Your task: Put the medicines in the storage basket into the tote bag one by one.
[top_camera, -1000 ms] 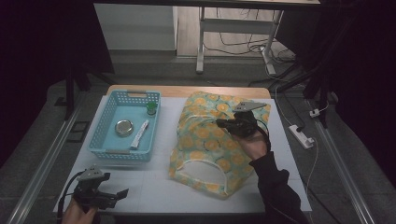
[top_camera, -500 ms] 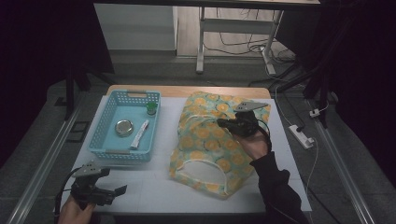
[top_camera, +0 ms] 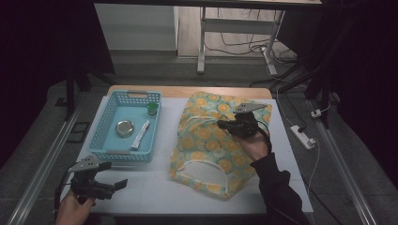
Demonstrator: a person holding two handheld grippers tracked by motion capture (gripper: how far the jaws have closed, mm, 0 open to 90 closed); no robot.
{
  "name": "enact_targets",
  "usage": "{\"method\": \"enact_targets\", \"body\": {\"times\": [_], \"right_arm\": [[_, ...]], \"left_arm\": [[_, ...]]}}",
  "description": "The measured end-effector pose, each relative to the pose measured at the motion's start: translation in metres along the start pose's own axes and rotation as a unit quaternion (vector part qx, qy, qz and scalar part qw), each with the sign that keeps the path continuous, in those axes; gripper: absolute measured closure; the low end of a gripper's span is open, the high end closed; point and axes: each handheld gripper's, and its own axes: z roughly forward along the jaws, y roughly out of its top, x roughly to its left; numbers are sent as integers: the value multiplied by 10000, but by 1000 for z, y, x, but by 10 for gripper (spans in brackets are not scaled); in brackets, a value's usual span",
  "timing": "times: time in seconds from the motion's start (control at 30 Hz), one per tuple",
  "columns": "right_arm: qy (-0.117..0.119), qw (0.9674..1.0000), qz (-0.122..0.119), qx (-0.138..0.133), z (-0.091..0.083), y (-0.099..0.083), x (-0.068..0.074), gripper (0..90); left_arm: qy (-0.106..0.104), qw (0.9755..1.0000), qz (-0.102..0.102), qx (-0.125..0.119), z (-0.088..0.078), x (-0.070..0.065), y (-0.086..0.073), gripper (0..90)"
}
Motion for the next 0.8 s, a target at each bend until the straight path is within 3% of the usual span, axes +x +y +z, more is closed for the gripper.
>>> {"method": "enact_targets", "body": {"times": [0.2,0.3,0.53,0.8], "right_arm": [[3,10000,3,27,2,0,1,900],[4,10000,-5,32,2,0,1,900],[-37,10000,40,23,1,0,0,900],[-22,10000,60,39,2,-1,-2,900]], "left_arm": [[431,9989,158,62,0,3,11,0],[359,9993,101,-15,0,6,16,0],[489,9986,124,-168,0,15,28,0],[596,9981,154,18,8,28,39,0]]}}
